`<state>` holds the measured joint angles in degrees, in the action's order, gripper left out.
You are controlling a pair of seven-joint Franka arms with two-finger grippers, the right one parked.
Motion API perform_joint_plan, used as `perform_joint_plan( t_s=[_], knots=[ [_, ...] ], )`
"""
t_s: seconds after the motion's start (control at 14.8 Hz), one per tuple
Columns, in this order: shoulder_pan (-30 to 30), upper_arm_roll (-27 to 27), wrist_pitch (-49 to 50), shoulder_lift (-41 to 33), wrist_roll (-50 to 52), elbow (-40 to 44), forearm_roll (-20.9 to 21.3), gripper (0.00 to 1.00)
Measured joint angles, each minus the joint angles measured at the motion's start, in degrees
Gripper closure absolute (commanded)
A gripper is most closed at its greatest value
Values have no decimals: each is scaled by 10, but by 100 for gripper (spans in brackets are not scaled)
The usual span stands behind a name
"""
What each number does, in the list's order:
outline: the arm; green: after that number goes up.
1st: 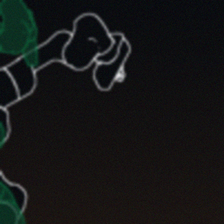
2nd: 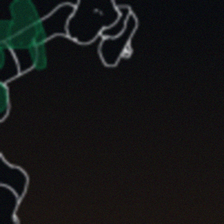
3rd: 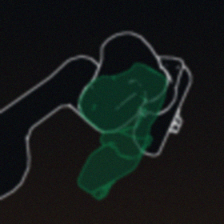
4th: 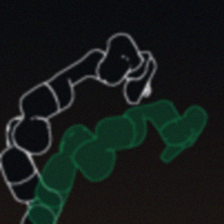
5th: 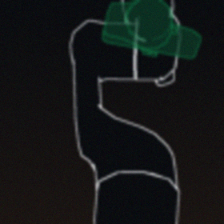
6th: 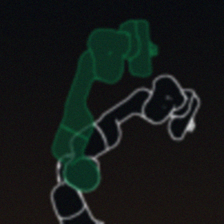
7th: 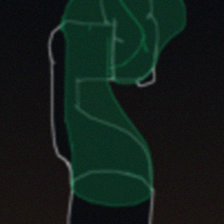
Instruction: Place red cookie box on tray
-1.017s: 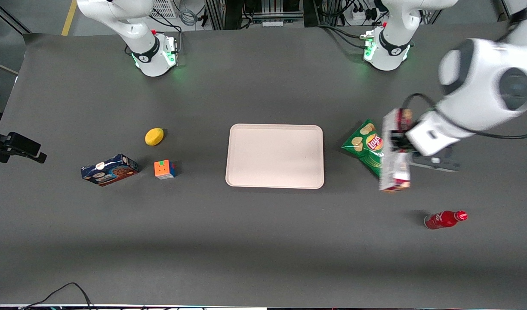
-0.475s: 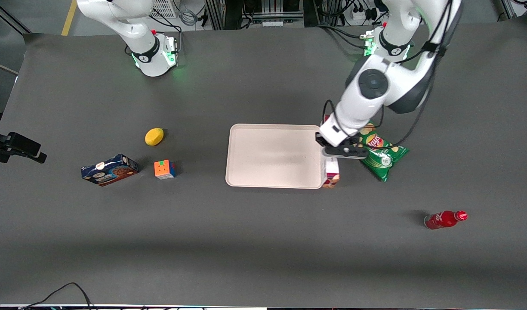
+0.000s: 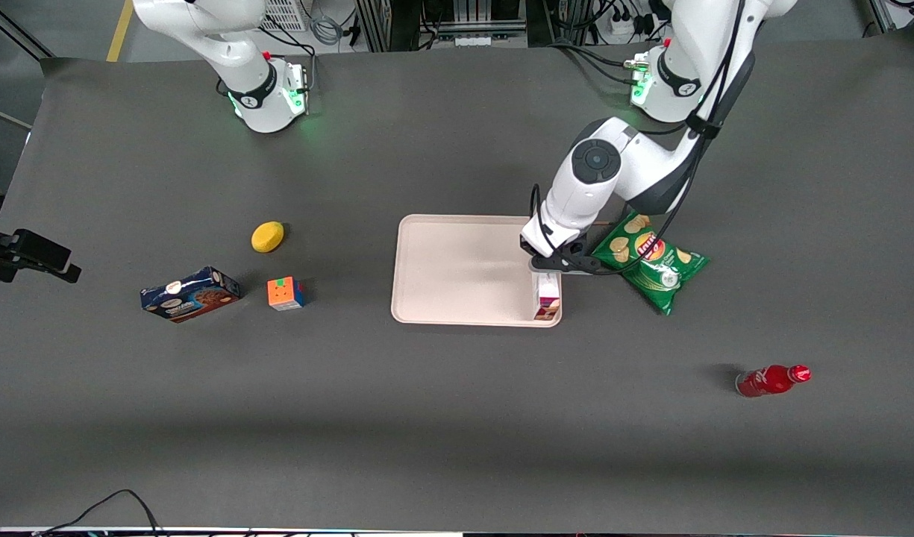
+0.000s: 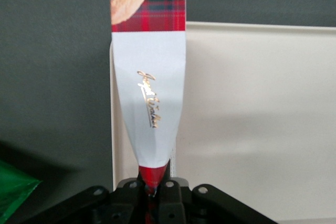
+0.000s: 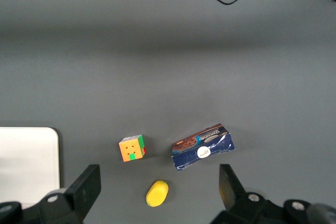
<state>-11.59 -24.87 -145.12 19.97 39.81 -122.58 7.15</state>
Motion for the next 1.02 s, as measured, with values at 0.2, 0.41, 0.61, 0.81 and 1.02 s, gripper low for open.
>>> perform_joint_plan(
  t_s=[0.2,0.41,0.61,0.81,1.02],
  knots=[
    [0,0,-11,18,8,0,0,100],
    [0,0,-13,27,12,0,0,93],
    [0,0,-14,28,13,0,1,17],
    [0,0,-17,28,13,1,1,0],
    [0,1,-18,27,13,8,2,0]
  ],
)
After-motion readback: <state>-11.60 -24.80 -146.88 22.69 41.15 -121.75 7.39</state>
